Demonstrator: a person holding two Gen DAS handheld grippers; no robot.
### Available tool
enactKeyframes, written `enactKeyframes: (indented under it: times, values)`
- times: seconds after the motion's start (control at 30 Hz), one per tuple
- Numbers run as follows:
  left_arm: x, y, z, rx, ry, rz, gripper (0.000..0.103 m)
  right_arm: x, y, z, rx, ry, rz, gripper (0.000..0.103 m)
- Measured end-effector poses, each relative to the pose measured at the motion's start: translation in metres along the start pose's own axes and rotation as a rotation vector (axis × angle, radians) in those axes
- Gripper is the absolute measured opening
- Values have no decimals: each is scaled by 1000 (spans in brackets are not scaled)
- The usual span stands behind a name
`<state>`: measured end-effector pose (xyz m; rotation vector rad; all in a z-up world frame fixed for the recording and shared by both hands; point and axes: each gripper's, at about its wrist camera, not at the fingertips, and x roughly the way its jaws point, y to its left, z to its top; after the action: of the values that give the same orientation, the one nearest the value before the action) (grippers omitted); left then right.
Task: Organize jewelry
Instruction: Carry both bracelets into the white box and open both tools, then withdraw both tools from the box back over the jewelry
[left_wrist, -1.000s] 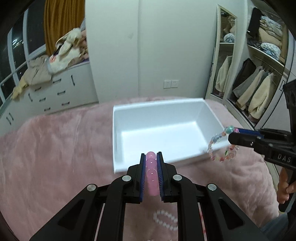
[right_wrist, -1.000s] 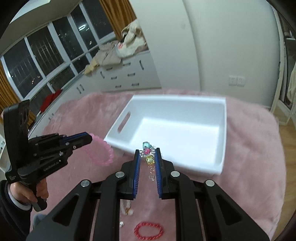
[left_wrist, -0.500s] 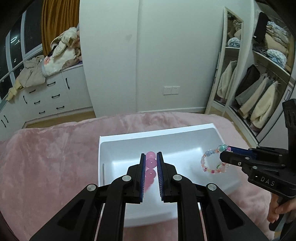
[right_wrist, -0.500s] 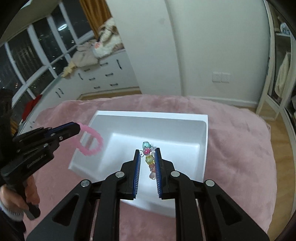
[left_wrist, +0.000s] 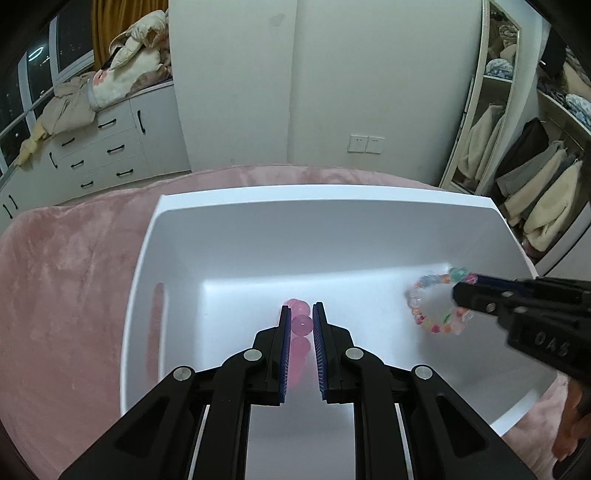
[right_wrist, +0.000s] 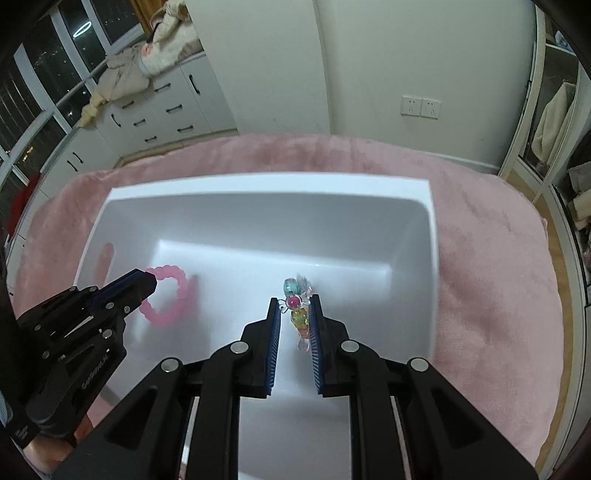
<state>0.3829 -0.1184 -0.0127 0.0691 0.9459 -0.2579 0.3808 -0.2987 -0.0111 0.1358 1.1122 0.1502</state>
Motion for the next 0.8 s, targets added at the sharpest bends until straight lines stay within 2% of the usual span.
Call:
enactKeyframes:
  times: [0.07,0.13,0.17,0.2,0.33,0.47,0.53,0.7,0.77,0.8]
  values:
    - [4,0,-1,0,3,9,18,6,4,-2,-18,11,-22,16]
    - [4,1,-2,-7,-2,18,31,9,6,-3,-29,17,-38,18]
    - [4,1,-2,-11,-9,28,44,11,5,-2,-29,20,-39,18]
    - [3,2,-3,-17,-16,44,52,12,5,-2,-29,23,-35,21]
    - [-4,7,-7,-44,-41,35,57,7,9,-2,-38,9,-8,40]
    - [-24,10,-9,-49,-83,43,73,-8,19,-3,-82,-33,-20,51]
    - [-38,12,-11,-48,-101,36,81,-21,21,-6,-85,-71,-17,66]
    - [-76,7,-19,28,-158,82,89,-54,24,-18,-67,-153,14,70]
    - [-94,7,-26,55,-182,93,91,-69,27,-26,-79,-191,15,75]
    - [-104,8,-30,55,-191,94,92,-79,29,-31,-91,-222,16,81]
